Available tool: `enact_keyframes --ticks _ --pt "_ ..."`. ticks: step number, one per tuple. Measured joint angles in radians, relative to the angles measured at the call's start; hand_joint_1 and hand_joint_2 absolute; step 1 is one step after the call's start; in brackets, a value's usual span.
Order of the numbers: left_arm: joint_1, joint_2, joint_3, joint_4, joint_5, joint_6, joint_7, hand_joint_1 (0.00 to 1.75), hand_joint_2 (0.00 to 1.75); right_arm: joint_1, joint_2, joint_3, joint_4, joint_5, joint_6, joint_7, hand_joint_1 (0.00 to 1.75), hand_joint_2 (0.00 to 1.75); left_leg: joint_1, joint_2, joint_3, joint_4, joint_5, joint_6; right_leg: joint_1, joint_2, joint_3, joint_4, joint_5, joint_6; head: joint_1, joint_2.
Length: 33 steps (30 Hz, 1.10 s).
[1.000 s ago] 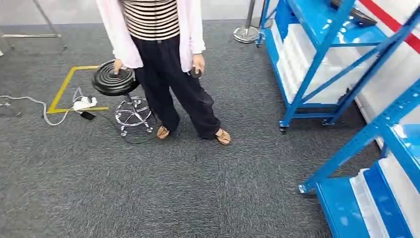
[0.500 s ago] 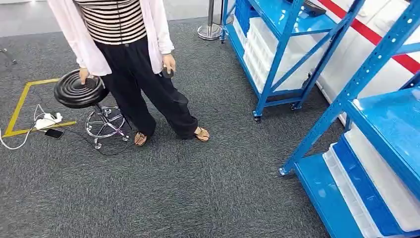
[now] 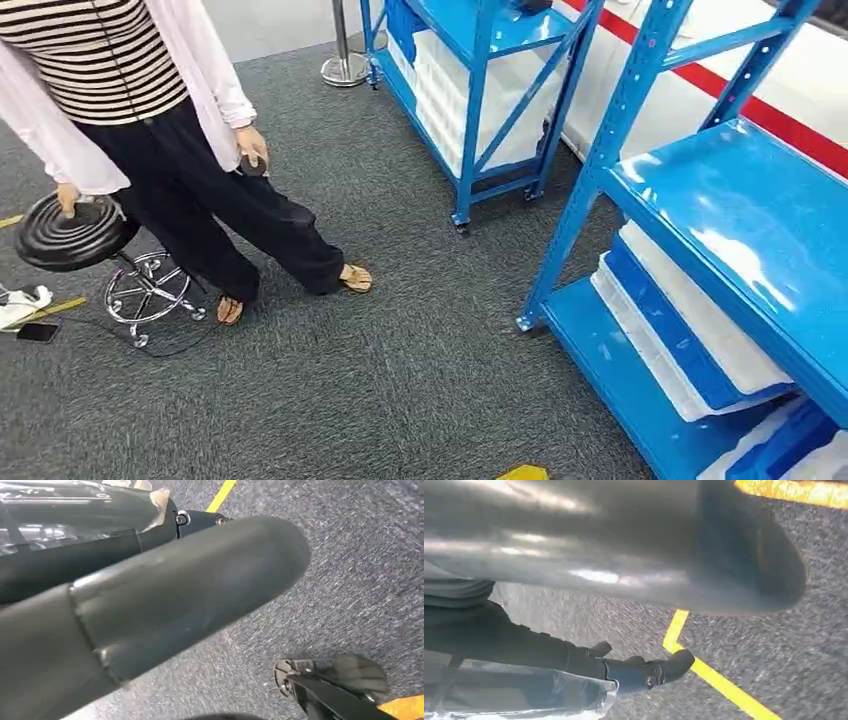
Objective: Take the parts from the cabinet and place them on the table.
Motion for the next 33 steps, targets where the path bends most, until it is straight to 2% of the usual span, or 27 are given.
enact_keyframes --ticks 2,3,4,6,8,9,10,11,13,14,15,16,17,18,19,20,23,24,25,26,27,28,29,30,31,32,33 --pt "0.0 0.003 -0.002 0.0 0.0 -0.003 0.0 0.0 0.0 0.001 0.001 -0.002 0.0 -0.001 -0.001 0.0 0.0 0.0 0.001 -0.014 0.059 -0.147 0.097 0.006 0.0 0.027 0.004 0.001 0.0 0.001 0.0 0.0" --pt "0.0 0.004 -0.003 0.0 0.0 -0.003 -0.003 0.0 0.0 0.0 0.003 -0.003 0.0 -0.001 -0.002 0.0 0.0 0.0 0.005 -0.051 0.094 -0.229 0.137 0.007 0.0 0.04 0.003 0.003 0.0 0.001 -0.001 0.0" --pt "0.0 0.005 -0.005 0.0 0.0 -0.004 -0.006 0.0 0.0 -0.003 0.005 -0.003 0.0 -0.001 -0.002 -0.001 0.0 0.0 0.006 -0.079 0.104 -0.262 0.125 0.007 0.011 0.049 -0.002 0.009 -0.003 0.006 0.0 0.0" --pt "-0.002 0.007 -0.01 0.0 0.002 -0.004 -0.011 0.0 0.0 -0.004 0.006 -0.003 0.0 0.0 -0.002 -0.01 0.0 0.0 -0.001 -0.061 0.102 -0.263 0.128 0.013 0.009 0.065 -0.013 0.005 0.001 0.017 0.001 0.0" --pt "-0.005 0.007 -0.01 0.0 0.012 -0.002 -0.016 0.0 0.0 0.002 0.008 -0.003 0.0 0.003 -0.002 -0.021 0.0 0.0 -0.006 -0.043 0.105 -0.271 0.135 0.03 0.006 0.082 -0.027 0.0 0.005 0.032 0.0 0.0" --pt "-0.007 0.005 -0.01 0.0 0.022 0.002 -0.02 0.0 0.0 0.002 0.008 -0.003 0.0 0.01 0.0 -0.029 0.0 0.0 -0.003 -0.028 0.105 -0.278 0.143 0.04 0.003 0.045 -0.026 0.019 -0.003 0.031 0.001 0.0" --pt "-0.007 0.005 -0.009 -0.001 0.028 0.006 -0.024 0.0 0.0 0.001 0.008 -0.003 0.0 0.015 0.002 -0.036 0.0 0.0 -0.004 -0.02 0.105 -0.278 0.144 0.047 0.007 -0.004 -0.049 0.061 -0.031 0.026 0.003 0.0" --pt "-0.006 0.006 -0.009 -0.001 0.032 0.01 -0.025 0.0 0.0 -0.002 0.009 -0.003 0.0 0.019 0.004 -0.04 0.0 0.0 -0.005 -0.005 0.104 -0.278 0.143 0.05 0.005 -0.026 -0.088 0.134 -0.071 0.021 0.006 0.0" --pt "-0.003 0.007 -0.008 -0.001 0.035 0.013 -0.026 0.0 0.0 -0.005 0.009 -0.003 0.0 0.02 0.006 -0.043 0.0 0.0 -0.008 0.026 0.101 -0.278 0.142 0.051 0.003 -0.037 -0.166 0.295 -0.135 0.021 0.006 0.0" --pt "-0.004 0.007 -0.008 -0.001 0.038 0.013 -0.027 0.0 0.0 -0.004 0.009 -0.003 0.0 0.021 0.008 -0.045 0.0 0.0 -0.009 0.038 0.1 -0.278 0.142 0.051 0.002 -0.038 -0.182 0.332 -0.141 0.028 0.006 0.0" --pt "-0.004 0.007 -0.008 -0.001 0.045 0.015 -0.028 0.0 0.0 0.0 0.008 -0.003 0.0 0.028 0.011 -0.05 0.0 0.0 -0.01 0.051 0.1 -0.278 0.141 0.05 0.001 -0.039 -0.172 0.315 -0.13 0.035 0.006 0.0" --pt "-0.004 0.007 -0.006 -0.001 0.052 0.017 -0.031 0.0 0.0 0.002 0.008 -0.002 0.0 0.033 0.012 -0.053 0.0 0.0 -0.01 0.062 0.101 -0.278 0.14 0.05 0.001 -0.044 -0.139 0.257 -0.105 0.044 0.007 0.0" --pt "-0.004 0.007 -0.001 -0.001 0.058 0.019 -0.033 0.0 0.0 0.002 0.008 -0.001 0.0 0.039 0.014 -0.055 0.0 0.0 -0.01 0.072 0.103 -0.278 0.139 0.048 0.0 -0.055 -0.09 0.166 -0.072 0.051 0.006 0.0" --pt "-0.004 0.005 0.006 -0.001 0.064 0.024 -0.034 0.0 0.0 0.001 0.008 0.0 0.0 0.044 0.019 -0.057 0.0 0.0 -0.01 0.083 0.107 -0.278 0.137 0.044 0.001 -0.094 -0.028 0.056 -0.04 0.054 0.007 0.0" --pt "-0.003 0.005 0.011 -0.001 0.069 0.029 -0.036 0.0 0.0 -0.002 0.007 0.002 0.0 0.05 0.022 -0.06 0.0 0.0 -0.016 0.091 0.11 -0.277 0.133 0.038 0.006 -0.14 -0.005 0.004 -0.029 0.042 0.008 0.0" --pt "-0.001 0.004 0.015 -0.001 0.074 0.033 -0.037 0.0 0.0 -0.005 0.007 0.003 0.0 0.054 0.024 -0.062 0.0 0.0 -0.019 0.102 0.114 -0.275 0.126 0.028 0.015 -0.139 -0.005 0.002 -0.019 0.037 0.007 0.0" --pt "-0.003 0.002 0.022 -0.001 0.08 0.037 -0.042 0.0 0.0 -0.003 0.005 0.008 0.0 0.063 0.03 -0.069 0.0 0.0 -0.015 0.135 0.131 -0.282 0.121 0.013 0.019 -0.1 -0.009 0.001 -0.016 0.016 0.006 0.0" --pt "-0.003 0.002 0.025 -0.001 0.082 0.039 -0.044 0.0 0.0 -0.003 0.005 0.008 0.0 0.066 0.03 -0.07 0.0 0.0 -0.007 0.12 0.13 -0.276 0.114 0.003 -0.006 -0.086 0.012 -0.006 -0.008 0.005 0.005 0.0" --pt "-0.003 0.003 0.03 -0.001 0.083 0.042 -0.046 0.0 0.0 -0.002 0.005 0.009 0.0 0.069 0.03 -0.071 0.0 0.0 -0.006 0.064 0.123 -0.248 0.092 -0.002 -0.002 -0.075 0.009 -0.007 -0.007 0.003 0.0 0.0" --pt "-0.002 0.002 0.034 -0.001 0.083 0.045 -0.05 0.0 0.0 -0.003 0.004 0.011 0.0 0.071 0.03 -0.071 0.0 0.0 -0.004 0.028 0.097 -0.189 0.053 -0.004 -0.003 -0.066 0.008 -0.006 -0.004 -0.006 0.0 0.0" --pt "0.001 0.002 0.035 0.0 0.084 0.045 -0.052 0.0 0.0 -0.004 0.005 0.013 0.0 0.072 0.03 -0.072 0.0 0.0 -0.004 0.008 0.057 -0.105 0.009 -0.006 -0.002 -0.052 0.008 -0.006 -0.004 -0.007 -0.001 0.0" --pt "0.005 0.002 0.036 0.0 0.084 0.045 -0.053 0.0 0.0 -0.003 0.005 0.016 0.0 0.073 0.03 -0.072 0.0 0.0 -0.004 0.001 0.015 -0.022 -0.022 -0.009 0.0 -0.037 0.008 -0.006 -0.004 -0.008 0.0 0.0" --pt "0.008 0.002 0.037 0.0 0.084 0.045 -0.054 0.0 0.0 -0.002 0.005 0.016 0.0 0.073 0.03 -0.072 0.0 0.0 -0.003 -0.001 -0.016 0.029 -0.029 -0.011 0.001 -0.022 0.009 -0.006 -0.004 -0.008 -0.001 0.0" --pt "0.009 0.003 0.039 0.0 0.085 0.045 -0.054 0.0 0.0 0.0 0.005 0.016 0.0 0.074 0.03 -0.072 0.0 0.0 -0.003 -0.002 -0.023 0.027 -0.009 -0.011 0.001 -0.007 0.01 -0.005 -0.004 -0.007 0.0 0.0" --pt "0.009 0.003 0.042 0.0 0.085 0.045 -0.055 0.0 0.0 0.001 0.003 0.017 0.0 0.074 0.03 -0.073 0.0 0.0 0.0 -0.003 -0.01 -0.017 0.03 -0.011 0.0 0.007 0.011 -0.004 -0.004 -0.007 -0.001 0.0" --pt "0.009 0.003 0.042 0.0 0.085 0.045 -0.056 0.0 0.0 0.002 0.003 0.018 0.0 0.074 0.03 -0.074 0.0 0.0 0.003 -0.005 0.021 -0.091 0.08 -0.011 -0.001 0.022 0.013 -0.002 -0.005 -0.007 0.0 0.0" --pt "0.009 0.003 0.043 0.0 0.085 0.045 -0.057 0.0 0.0 0.001 0.004 0.019 0.0 0.076 0.03 -0.074 0.0 0.0 0.009 -0.026 0.063 -0.192 0.133 -0.011 -0.002 0.038 0.013 0.001 -0.005 -0.006 -0.001 0.0"
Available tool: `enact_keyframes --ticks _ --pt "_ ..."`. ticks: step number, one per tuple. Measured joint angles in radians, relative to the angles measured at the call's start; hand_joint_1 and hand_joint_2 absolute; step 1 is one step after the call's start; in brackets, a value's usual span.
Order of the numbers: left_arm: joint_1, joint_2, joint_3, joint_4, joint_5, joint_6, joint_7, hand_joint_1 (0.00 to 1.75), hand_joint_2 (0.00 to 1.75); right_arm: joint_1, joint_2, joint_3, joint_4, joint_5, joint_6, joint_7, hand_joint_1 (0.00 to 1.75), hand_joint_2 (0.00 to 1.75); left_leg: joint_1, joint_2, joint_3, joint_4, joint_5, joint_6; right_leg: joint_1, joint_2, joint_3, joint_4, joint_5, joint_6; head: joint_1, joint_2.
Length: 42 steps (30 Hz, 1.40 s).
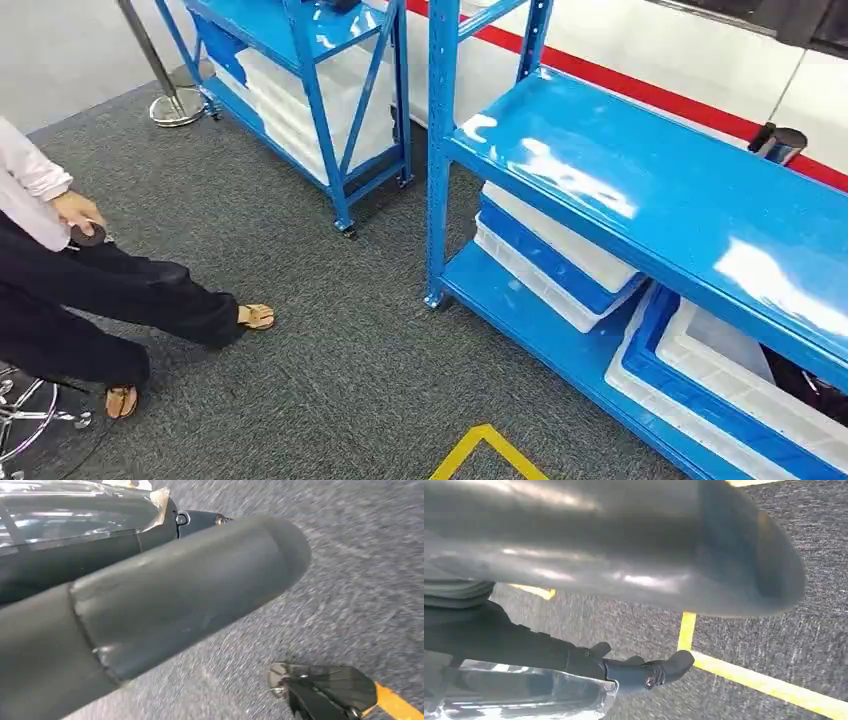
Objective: Take the parts from the cabinet and place them on the table.
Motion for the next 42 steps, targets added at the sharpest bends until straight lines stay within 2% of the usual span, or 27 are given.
enact_keyframes --ticks 1,2,4,6,8,9,11,12,13,15,16,17,21,22,23,24,26,28,30,31,32,34,36,37,38,39,42 --pt "0.0 0.0 0.0 0.0 0.0 0.0 -0.001 0.0 0.0 0.0 0.0 0.001 0.0 0.003 0.0 0.0 0.0 0.0 0.007 -0.059 0.025 -0.061 0.011 0.0 -0.001 0.01 -0.005 0.003 -0.002 0.004 0.0 0.0" --pt "0.0 0.0 0.001 0.0 0.0 0.0 -0.002 0.0 0.0 -0.003 -0.001 0.003 0.0 0.005 0.0 -0.001 0.0 0.0 0.005 -0.063 0.028 -0.074 0.006 0.004 0.012 0.021 -0.012 0.009 -0.005 0.009 0.001 0.0" --pt "0.001 0.0 0.003 0.0 0.0 0.0 -0.003 0.0 0.0 -0.002 -0.001 0.006 0.0 0.005 -0.001 -0.001 0.0 0.0 -0.005 -0.044 0.026 -0.072 0.008 0.013 0.005 0.038 -0.026 0.004 0.001 0.021 0.002 0.0" --pt "0.001 -0.002 0.004 0.0 -0.001 -0.001 -0.006 0.0 0.0 0.002 -0.002 0.006 0.0 0.004 -0.003 -0.001 0.0 0.0 -0.005 -0.015 0.032 -0.084 0.017 0.036 0.005 0.057 -0.033 0.005 0.001 0.036 0.001 0.0" --pt "-0.001 -0.001 0.004 0.0 -0.004 -0.003 -0.007 0.0 0.0 0.002 -0.003 0.006 0.0 0.002 -0.004 -0.001 0.0 0.0 -0.005 0.006 0.033 -0.09 0.02 0.05 0.005 -0.029 -0.062 0.075 -0.039 0.031 0.006 0.0" --pt "0.0 0.0 0.004 0.0 -0.007 -0.004 -0.009 0.0 0.0 0.0 -0.003 0.006 0.0 -0.002 -0.004 -0.001 0.0 0.0 -0.008 0.021 0.033 -0.09 0.02 0.054 0.005 -0.053 -0.102 0.152 -0.078 0.026 0.012 0.0" --pt "0.002 0.0 0.004 0.0 -0.011 -0.013 -0.01 0.0 0.0 0.0 -0.003 0.006 0.0 -0.005 -0.005 -0.001 0.0 0.0 -0.011 0.054 0.03 -0.089 0.019 0.055 0.001 -0.072 -0.175 0.301 -0.134 0.026 0.011 0.0" --pt "0.003 0.001 0.004 0.0 -0.012 -0.015 -0.011 0.0 0.0 0.003 -0.003 0.006 0.0 -0.006 -0.006 -0.002 0.0 0.0 -0.01 0.069 0.03 -0.089 0.018 0.054 -0.002 -0.077 -0.18 0.315 -0.131 0.033 0.011 0.0" --pt "0.002 0.001 0.004 0.0 -0.012 -0.016 -0.012 0.0 0.0 0.006 -0.003 0.006 0.0 -0.008 -0.007 -0.002 0.0 0.0 -0.009 0.081 0.029 -0.089 0.018 0.053 -0.005 -0.08 -0.16 0.28 -0.114 0.042 0.011 0.0" --pt "0.002 0.0 0.004 0.0 -0.013 -0.018 -0.012 0.0 0.0 0.007 -0.005 0.006 0.0 -0.008 -0.008 -0.002 0.0 0.0 -0.005 0.103 0.033 -0.088 0.015 0.046 -0.012 -0.107 -0.067 0.113 -0.055 0.064 0.011 0.0" --pt "0.002 0.0 0.004 0.0 -0.013 -0.018 -0.012 0.0 0.0 0.006 -0.006 0.006 0.0 -0.008 -0.008 -0.003 0.0 0.0 -0.005 0.114 0.038 -0.087 0.012 0.038 -0.016 -0.154 -0.015 0.026 -0.034 0.07 0.013 0.0" --pt "0.003 0.003 0.004 0.0 -0.013 -0.018 -0.012 0.0 0.0 0.002 -0.003 0.006 0.0 -0.008 -0.008 -0.005 0.0 0.0 -0.016 0.123 0.042 -0.085 0.003 0.026 -0.008 -0.189 -0.011 0.01 -0.025 0.062 0.016 0.0" --pt "-0.003 0.002 0.004 0.001 -0.013 -0.018 -0.013 0.0 0.0 0.003 -0.004 0.006 0.0 -0.009 -0.009 -0.008 0.0 0.0 -0.008 0.166 0.065 -0.094 -0.002 0.001 -0.004 -0.134 -0.017 0.009 -0.02 0.029 0.007 0.0" --pt "-0.004 0.002 0.004 0.001 -0.013 -0.018 -0.013 0.0 0.0 0.004 -0.004 0.006 0.0 -0.011 -0.009 -0.009 0.0 0.0 0.001 0.129 0.062 -0.078 -0.017 -0.006 -0.019 -0.12 -0.006 0.008 -0.016 0.021 0.004 0.0" --pt "-0.004 0.003 0.004 0.001 -0.013 -0.018 -0.014 0.0 0.0 0.003 -0.004 0.006 0.0 -0.012 -0.01 -0.01 0.0 0.0 0.001 0.08 0.044 -0.031 -0.054 -0.005 -0.017 -0.11 -0.008 0.008 -0.013 0.011 0.003 0.0" --pt "-0.002 0.003 0.004 0.001 -0.013 -0.018 -0.014 0.0 0.0 0.001 -0.004 0.006 0.0 -0.013 -0.011 -0.01 0.0 0.0 0.0 0.051 0.011 0.043 -0.098 -0.004 -0.014 -0.098 -0.009 0.008 -0.013 0.006 0.001 0.0" --pt "0.003 0.003 0.004 0.001 -0.011 -0.018 -0.014 0.0 0.0 0.001 -0.002 0.006 0.0 -0.013 -0.011 -0.01 0.0 0.0 0.0 0.03 -0.059 0.188 -0.156 -0.004 -0.005 -0.071 -0.009 0.008 -0.012 0.001 0.001 0.0" --pt "0.004 0.004 0.004 0.001 -0.01 -0.018 -0.014 0.0 0.0 0.005 -0.002 0.006 0.0 -0.013 -0.011 -0.01 0.0 0.0 -0.001 0.027 -0.077 0.197 -0.125 0.002 0.002 -0.041 -0.007 0.009 -0.012 0.001 0.001 0.0" --pt "0.004 0.006 0.005 0.001 -0.01 -0.012 -0.015 0.0 0.0 0.006 -0.002 0.006 0.0 -0.011 -0.011 -0.01 0.0 0.0 -0.001 0.011 -0.017 0.05 -0.029 0.015 0.005 -0.011 -0.002 0.009 -0.012 0.001 0.002 0.0" --pt "0.004 0.008 0.005 0.001 -0.009 -0.01 -0.019 0.0 0.0 0.006 -0.002 0.006 0.0 -0.01 -0.011 -0.01 0.0 0.0 -0.001 -0.026 0.021 -0.039 0.014 0.025 0.005 0.002 -0.002 0.009 -0.012 0.001 0.001 0.0" --pt "0.004 0.012 0.006 0.001 -0.008 -0.006 -0.022 0.0 0.0 0.006 0.002 0.006 0.001 -0.008 -0.01 -0.01 0.0 0.0 -0.001 -0.076 0.031 -0.068 0.002 0.03 0.007 0.01 -0.005 0.01 -0.012 0.004 0.004 0.0" --pt "0.004 0.009 0.007 0.001 -0.002 0.01 -0.035 0.0 0.0 0.005 0.001 0.006 0.0 -0.004 -0.01 -0.01 0.0 0.0 -0.012 -0.048 0.032 -0.075 0.007 0.028 0.002 0.028 -0.017 0.011 -0.009 0.013 0.002 0.0" --pt "0.004 0.006 0.009 0.001 0.0 0.038 -0.054 0.0 0.0 0.009 0.002 0.006 0.001 -0.004 -0.01 -0.01 0.0 0.0 -0.018 -0.029 0.037 -0.084 0.011 0.04 0.001 0.047 -0.031 0.002 -0.005 0.03 0.0 0.0" --pt "0.004 0.002 0.01 0.001 0.001 0.053 -0.064 0.0 0.0 0.009 0.001 0.006 0.001 -0.004 -0.01 -0.01 0.0 0.0 -0.007 -0.013 0.045 -0.103 0.023 0.049 0.002 0.024 -0.025 0.017 -0.01 0.031 0.004 0.0" --pt "0.004 0.002 0.015 0.001 0.002 0.066 -0.072 0.0 0.0 0.009 0.001 0.006 0.001 -0.004 -0.01 -0.01 0.0 0.0 -0.01 -0.004 0.05 -0.11 0.024 0.054 0.005 -0.034 -0.045 0.049 -0.027 0.03 0.004 0.0" --pt "0.004 0.002 0.018 0.001 0.006 0.075 -0.079 0.0 0.0 0.007 0.001 0.006 0.001 -0.004 -0.01 -0.01 0.0 0.0 -0.01 0.014 0.05 -0.11 0.024 0.057 0.004 -0.061 -0.084 0.118 -0.064 0.026 0.01 0.0" --pt "0.007 -0.001 0.023 0.001 0.016 0.111 -0.119 0.0 0.0 0.006 0.0 0.006 0.001 -0.005 -0.011 -0.015 0.0 0.0 -0.012 0.061 0.048 -0.109 0.022 0.058 -0.002 -0.076 -0.179 0.303 -0.128 0.035 0.011 0.0"
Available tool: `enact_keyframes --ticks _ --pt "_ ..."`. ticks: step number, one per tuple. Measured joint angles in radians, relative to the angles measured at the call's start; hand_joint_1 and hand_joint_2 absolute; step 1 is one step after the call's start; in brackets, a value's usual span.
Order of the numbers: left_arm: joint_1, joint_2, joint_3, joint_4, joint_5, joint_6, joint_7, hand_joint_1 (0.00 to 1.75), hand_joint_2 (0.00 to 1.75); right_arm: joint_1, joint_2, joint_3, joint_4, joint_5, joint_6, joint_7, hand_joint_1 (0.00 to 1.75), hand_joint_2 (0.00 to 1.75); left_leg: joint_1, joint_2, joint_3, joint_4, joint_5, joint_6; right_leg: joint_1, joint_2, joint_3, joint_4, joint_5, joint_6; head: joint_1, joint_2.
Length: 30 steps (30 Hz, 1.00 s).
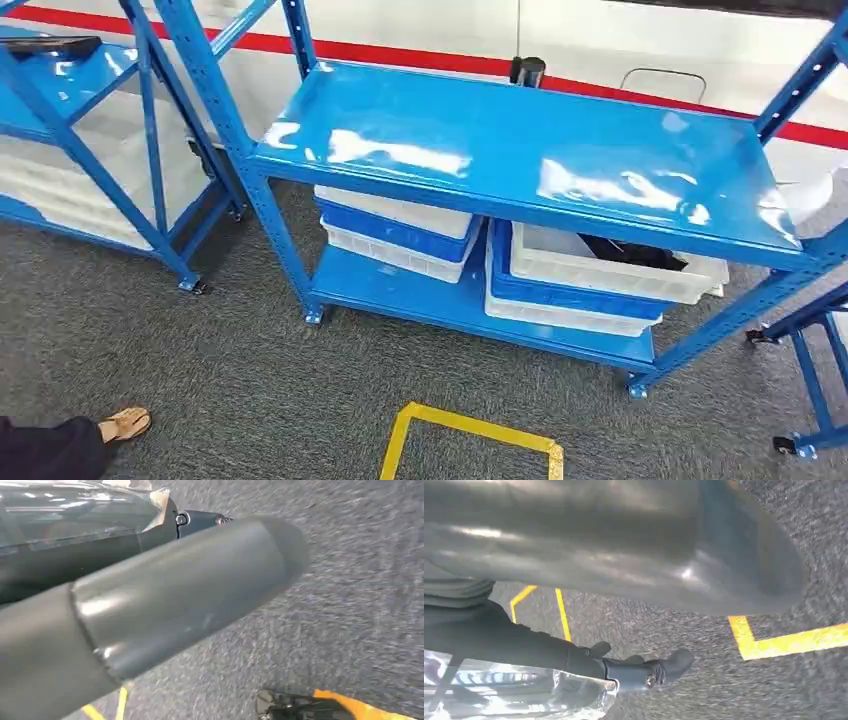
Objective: Take the parts from the cabinet and place them on the table.
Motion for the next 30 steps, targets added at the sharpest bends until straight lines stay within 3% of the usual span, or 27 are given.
enact_keyframes --ticks 1,2,3,4,5,6,7,9,10,11,12,13,15,16,17,19,20,21,22,23,26,30 --pt "0.0 -0.001 0.003 0.0 0.007 0.02 -0.032 0.0 0.0 0.004 -0.001 0.0 0.0 0.0 -0.001 -0.002 0.0 0.0 0.001 0.014 0.0 0.0 -0.001 -0.002 -0.004 -0.003 0.008 -0.016 0.014 0.011 -0.002 0.0" --pt "-0.001 -0.003 0.006 0.0 0.013 0.038 -0.065 0.0 0.0 0.007 -0.002 -0.001 0.0 0.0 -0.002 -0.003 0.0 0.0 0.003 0.025 0.001 0.001 -0.003 -0.004 -0.007 -0.01 0.043 -0.078 0.043 0.024 0.0 0.0" --pt "-0.003 -0.003 0.011 0.0 0.019 0.044 -0.084 0.0 0.0 0.007 -0.003 -0.002 0.0 0.0 -0.002 -0.004 0.0 0.0 0.004 0.035 0.005 0.001 -0.005 -0.008 -0.01 -0.023 0.091 -0.168 0.077 0.034 0.0 0.0" --pt "-0.004 -0.003 0.016 0.0 0.03 0.045 -0.099 0.0 0.0 0.006 -0.003 -0.002 0.0 0.0 -0.002 -0.005 0.0 0.0 0.005 0.044 0.009 0.002 -0.008 -0.014 -0.014 -0.052 0.141 -0.255 0.104 0.041 -0.001 0.0" --pt "-0.004 0.0 0.026 0.0 0.046 0.048 -0.12 0.0 0.0 0.004 -0.001 -0.002 0.0 0.001 -0.002 -0.009 0.0 0.0 -0.003 0.053 0.014 0.004 -0.014 -0.022 -0.012 -0.108 0.164 -0.303 0.111 0.031 0.003 0.0" --pt "-0.004 -0.002 0.031 0.0 0.057 0.05 -0.135 0.0 0.0 0.001 -0.002 -0.002 0.0 0.002 -0.003 -0.013 0.0 0.0 -0.006 0.063 0.018 0.005 -0.021 -0.032 -0.003 -0.101 0.17 -0.306 0.117 0.023 0.001 0.0" --pt "-0.006 0.0 0.042 0.0 0.072 0.055 -0.153 0.0 0.0 0.0 -0.001 -0.002 0.0 0.002 -0.008 -0.019 0.0 0.0 -0.007 0.071 0.023 0.004 -0.021 -0.038 -0.004 -0.085 0.167 -0.302 0.117 0.012 -0.006 0.0" --pt "-0.013 -0.001 0.058 0.0 0.091 0.055 -0.167 0.0 0.0 0.002 -0.001 -0.002 0.0 0.01 -0.025 -0.027 0.0 0.0 -0.002 0.088 0.034 -0.002 -0.023 -0.047 0.0 -0.066 0.157 -0.303 0.117 0.001 -0.005 0.0" --pt "-0.014 -0.001 0.066 0.0 0.097 0.051 -0.17 0.0 0.0 0.002 -0.002 -0.001 0.0 0.028 -0.035 -0.026 0.0 0.0 0.006 0.08 0.033 0.003 -0.03 -0.058 -0.018 -0.056 0.171 -0.308 0.122 -0.012 -0.005 0.0" --pt "-0.015 0.001 0.073 0.0 0.102 0.044 -0.17 0.0 0.0 0.003 -0.002 0.002 0.0 0.044 -0.039 -0.022 0.0 0.0 0.009 0.03 0.025 0.03 -0.054 -0.062 -0.015 -0.049 0.17 -0.308 0.124 -0.015 -0.008 0.0" --pt "-0.015 0.001 0.08 0.0 0.107 0.042 -0.17 0.0 0.0 0.002 -0.002 0.007 0.0 0.057 -0.041 -0.015 0.0 0.0 0.01 -0.007 -0.004 0.094 -0.098 -0.061 -0.014 -0.044 0.169 -0.308 0.125 -0.027 -0.008 0.0" --pt "-0.013 0.002 0.086 0.0 0.108 0.036 -0.168 0.0 0.0 0.001 -0.002 0.01 0.0 0.064 -0.041 -0.013 0.0 0.0 0.009 -0.024 -0.043 0.176 -0.141 -0.062 -0.012 -0.038 0.168 -0.308 0.125 -0.029 -0.01 0.0" --pt "-0.01 0.001 0.096 0.0 0.11 0.032 -0.164 0.0 0.0 0.001 -0.002 0.016 0.0 0.071 -0.041 -0.011 0.0 0.0 0.009 -0.034 -0.117 0.321 -0.192 -0.062 -0.006 -0.023 0.168 -0.307 0.123 -0.031 -0.01 0.0" --pt "-0.01 0.002 0.1 0.0 0.113 0.022 -0.164 0.0 0.0 0.003 -0.002 0.018 0.0 0.073 -0.041 -0.01 0.0 0.0 0.009 -0.034 -0.127 0.329 -0.177 -0.06 -0.004 -0.016 0.17 -0.307 0.123 -0.031 -0.009 0.0" --pt "-0.01 0.002 0.102 0.0 0.117 0.013 -0.164 0.0 0.0 0.003 -0.002 0.02 0.0 0.074 -0.041 -0.008 0.0 0.0 0.009 -0.034 -0.114 0.288 -0.141 -0.057 -0.004 -0.011 0.171 -0.307 0.123 -0.031 -0.01 0.0" --pt "-0.01 0.005 0.104 0.0 0.118 -0.006 -0.165 0.0 0.0 0.002 -0.002 0.026 0.0 0.08 -0.041 -0.002 0.0 0.0 0.009 -0.034 -0.042 0.124 -0.045 -0.048 -0.004 0.0 0.176 -0.306 0.122 -0.03 -0.01 0.0" --pt "-0.011 0.005 0.107 0.0 0.118 -0.011 -0.165 0.0 0.0 0.002 -0.002 0.029 0.0 0.083 -0.041 0.0 0.0 0.0 0.009 -0.038 -0.01 0.052 -0.017 -0.041 -0.004 0.003 0.176 -0.307 0.123 -0.03 -0.01 0.0" --pt "-0.012 0.006 0.111 0.0 0.118 -0.019 -0.165 0.0 0.0 0.001 -0.001 0.032 0.0 0.085 -0.042 0.002 0.0 0.0 0.004 -0.039 -0.001 0.018 -0.017 -0.039 0.011 0.004 0.172 -0.298 0.118 -0.023 -0.009 0.0" --pt "-0.012 0.006 0.111 0.0 0.118 -0.022 -0.164 0.0 0.0 0.001 -0.002 0.033 0.0 0.087 -0.042 0.003 0.0 0.0 0.005 -0.037 -0.003 0.017 -0.013 -0.04 0.009 0.005 0.169 -0.3 0.116 -0.021 -0.006 0.0" --pt "-0.012 0.002 0.113 0.001 0.118 -0.023 -0.164 0.0 0.0 0.003 -0.004 0.033 0.0 0.087 -0.043 0.003 0.0 0.0 0.004 -0.037 -0.003 0.016 -0.012 -0.049 0.021 0.005 0.161 -0.3 0.111 -0.032 -0.008 0.0" --pt "-0.012 0.003 0.118 0.001 0.118 -0.024 -0.164 0.0 0.0 0.002 -0.005 0.034 0.0 0.089 -0.043 0.005 0.0 0.0 -0.011 -0.038 -0.002 0.017 -0.012 -0.035 0.01 0.005 0.162 -0.302 0.116 -0.018 -0.009 0.0" --pt "-0.012 0.006 0.12 0.001 0.117 -0.031 -0.164 0.0 0.0 0.003 -0.005 0.035 0.0 0.09 -0.044 0.005 0.0 0.0 -0.016 -0.037 -0.005 0.017 -0.01 -0.028 0.006 0.005 0.17 -0.307 0.121 -0.011 -0.008 0.0"
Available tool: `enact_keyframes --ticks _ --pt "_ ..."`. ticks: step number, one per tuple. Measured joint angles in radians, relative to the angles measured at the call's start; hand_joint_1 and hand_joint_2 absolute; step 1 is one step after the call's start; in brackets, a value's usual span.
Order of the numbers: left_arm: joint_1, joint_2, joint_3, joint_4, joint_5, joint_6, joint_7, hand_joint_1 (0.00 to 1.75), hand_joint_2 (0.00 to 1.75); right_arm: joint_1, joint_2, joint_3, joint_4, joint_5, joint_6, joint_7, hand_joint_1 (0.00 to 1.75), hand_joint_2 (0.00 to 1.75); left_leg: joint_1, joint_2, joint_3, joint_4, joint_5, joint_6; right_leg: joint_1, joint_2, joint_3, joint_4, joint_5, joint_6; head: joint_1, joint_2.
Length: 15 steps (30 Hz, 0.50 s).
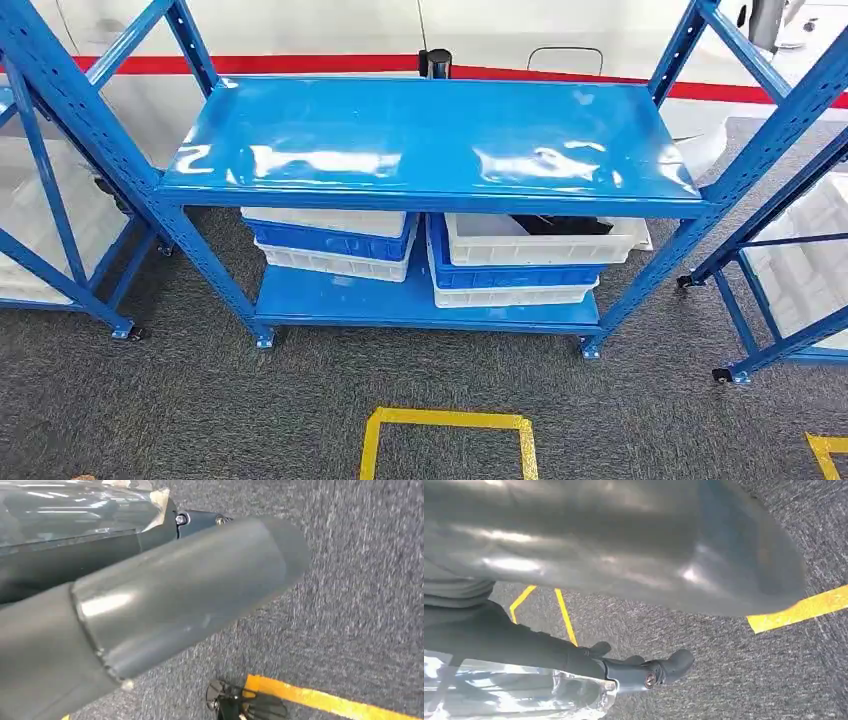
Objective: Take the parts from the cabinet and place them on the table.
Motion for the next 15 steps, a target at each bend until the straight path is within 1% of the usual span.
enact_keyframes --ticks 4,5,6,7,8,9,10,11,12,13,14,15 --pt "0.0 -0.001 0.0 0.0 -0.007 -0.008 0.007 0.0 0.0 0.0 -0.001 0.002 0.0 0.002 0.0 0.0 0.0 0.0 -0.001 0.0 -0.001 0.001 0.0 0.002 -0.001 0.0 0.0 -0.002 0.001 0.002 0.0 0.0" --pt "0.0 0.0 0.0 0.0 -0.009 -0.008 0.012 0.0 0.0 0.0 -0.001 0.002 0.0 0.002 0.0 0.0 0.0 0.0 -0.005 0.0 -0.002 0.007 -0.003 0.007 -0.005 0.0 0.002 -0.008 0.004 0.007 0.0 0.0" --pt "0.0 0.002 0.0 0.0 -0.011 -0.006 0.016 0.0 0.0 0.0 0.0 0.003 0.0 0.003 -0.001 0.0 0.0 0.0 -0.005 -0.001 -0.004 0.008 -0.006 0.019 -0.015 0.0 0.001 -0.009 0.005 0.017 -0.001 0.0" --pt "0.0 0.002 0.001 0.0 -0.013 -0.005 0.02 0.0 0.0 0.0 0.0 0.005 0.0 0.003 -0.002 0.002 0.0 0.0 -0.005 0.0 -0.004 0.008 -0.004 0.022 -0.014 0.001 0.002 -0.009 0.006 0.021 -0.001 0.0" --pt "-0.001 0.002 0.0 0.0 -0.017 -0.005 0.021 0.0 0.0 0.0 0.0 0.005 0.0 0.003 -0.002 0.003 0.0 0.0 -0.006 0.0 -0.004 0.007 0.0 0.027 -0.015 0.001 0.002 -0.013 0.01 0.027 0.0 0.0" --pt "-0.001 0.001 0.0 0.0 -0.019 -0.005 0.021 0.0 0.0 0.0 0.0 0.005 0.0 0.003 -0.003 0.003 0.0 0.0 -0.002 0.001 0.001 -0.011 0.01 0.034 -0.007 0.001 0.004 -0.014 0.012 0.031 -0.002 0.0" --pt "-0.002 -0.004 0.0 0.0 -0.019 -0.004 0.023 0.0 0.0 -0.001 -0.003 0.005 0.0 0.004 -0.004 0.004 0.0 0.0 0.007 0.009 0.011 -0.027 0.023 0.036 -0.012 -0.006 -0.007 0.007 -0.005 0.028 -0.002 0.0" --pt "-0.002 -0.003 0.0 0.0 -0.019 -0.003 0.023 0.0 0.0 0.0 -0.002 0.006 0.0 0.004 -0.005 0.004 0.0 0.0 0.011 0.008 0.011 -0.034 0.028 0.042 -0.006 -0.007 -0.027 0.054 -0.038 0.02 0.003 0.0" --pt "-0.002 -0.003 0.0 0.0 -0.019 -0.003 0.024 0.0 0.0 0.0 -0.002 0.006 0.0 0.005 -0.005 0.006 0.0 0.0 0.012 0.011 0.007 -0.035 0.03 0.045 -0.008 -0.007 -0.063 0.13 -0.076 0.015 0.006 0.0" --pt "-0.002 -0.004 0.0 0.0 -0.02 -0.003 0.024 0.0 0.0 0.0 -0.002 0.006 0.0 0.005 -0.006 0.009 0.0 0.0 0.012 0.014 0.004 -0.034 0.031 0.044 -0.01 -0.008 -0.098 0.208 -0.108 0.014 0.005 0.0" --pt "-0.002 -0.005 0.0 0.001 -0.02 -0.003 0.025 0.0 0.0 0.001 -0.003 0.006 0.0 0.004 -0.006 0.011 0.0 0.0 0.012 0.015 0.002 -0.034 0.033 0.041 -0.012 -0.007 -0.125 0.272 -0.129 0.016 0.004 0.0" --pt "-0.002 -0.005 0.001 0.001 -0.021 -0.004 0.025 0.0 0.0 0.003 -0.004 0.006 0.001 0.004 -0.006 0.012 0.0 0.0 0.013 0.016 0.0 -0.034 0.035 0.039 -0.014 -0.008 -0.134 0.299 -0.132 0.023 0.005 0.0"
